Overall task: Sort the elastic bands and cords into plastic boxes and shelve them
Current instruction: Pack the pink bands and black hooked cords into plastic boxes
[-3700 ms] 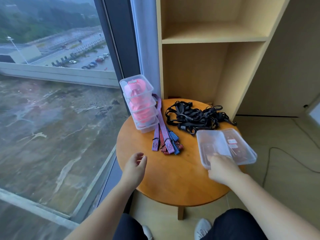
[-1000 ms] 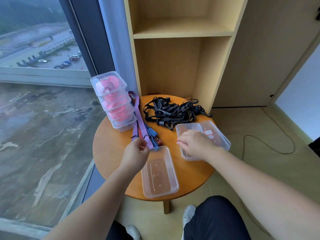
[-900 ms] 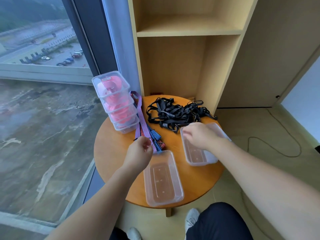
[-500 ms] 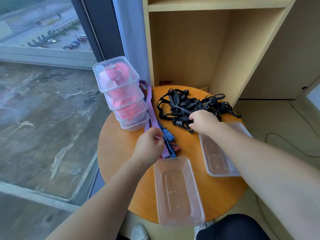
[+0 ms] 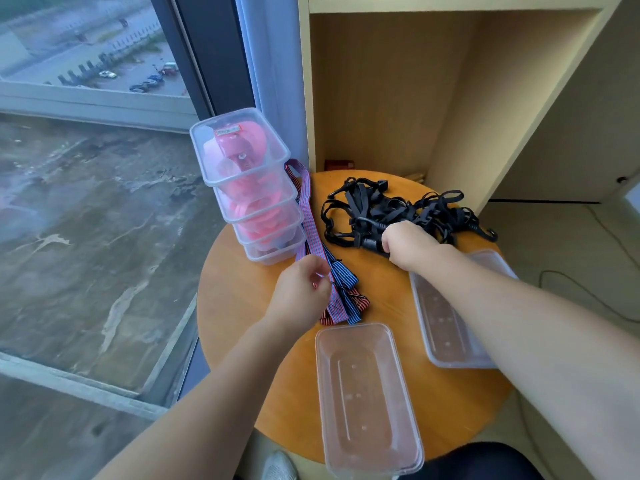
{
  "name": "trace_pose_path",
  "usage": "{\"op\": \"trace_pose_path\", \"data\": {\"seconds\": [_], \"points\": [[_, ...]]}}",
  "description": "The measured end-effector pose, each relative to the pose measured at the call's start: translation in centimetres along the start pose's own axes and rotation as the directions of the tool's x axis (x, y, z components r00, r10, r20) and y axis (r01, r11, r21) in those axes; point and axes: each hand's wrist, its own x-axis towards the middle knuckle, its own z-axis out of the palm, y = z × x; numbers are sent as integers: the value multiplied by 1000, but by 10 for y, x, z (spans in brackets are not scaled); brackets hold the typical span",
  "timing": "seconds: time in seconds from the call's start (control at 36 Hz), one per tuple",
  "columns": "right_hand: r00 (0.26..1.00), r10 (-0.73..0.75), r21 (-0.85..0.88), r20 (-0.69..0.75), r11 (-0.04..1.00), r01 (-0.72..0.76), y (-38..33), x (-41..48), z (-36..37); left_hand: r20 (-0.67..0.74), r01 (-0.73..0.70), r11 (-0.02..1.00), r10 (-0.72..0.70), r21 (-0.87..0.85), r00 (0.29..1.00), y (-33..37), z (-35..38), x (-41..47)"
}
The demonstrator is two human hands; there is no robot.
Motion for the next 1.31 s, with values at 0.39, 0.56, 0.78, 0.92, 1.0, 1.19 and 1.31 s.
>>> {"op": "trace_pose_path", "data": {"seconds": [0.39, 0.56, 0.78, 0.92, 1.0, 1.19, 1.31], "points": [[954, -30, 287, -299, 950, 120, 4, -50, -94, -56, -135, 991, 134, -8, 989, 59, -33, -13], [883, -13, 507, -470, 815, 282, -2, -68, -144, -61, -198, 980, 199, 19, 978, 104, -51, 0], [894, -33, 628, -447, 701, 340, -13, -64, -151, -37, -265, 964, 264, -19, 964, 143, -29, 39], [900, -3, 720, -437, 598, 352, -4, -44, -147, -42, -278, 960, 277, -23, 960, 147, -16, 63], [906, 12, 751, -422, 564, 343, 3, -34, -144, -45, -294, 955, 292, -44, 955, 146, -13, 73], [922, 75, 836, -380, 454, 308, 6, -24, -133, 7, -251, 959, 254, -133, 967, 142, -6, 75], [928, 53, 840, -368, 446, 307, 7, -24, -132, -52, -180, 966, 173, -186, 983, 141, -6, 77]]}}
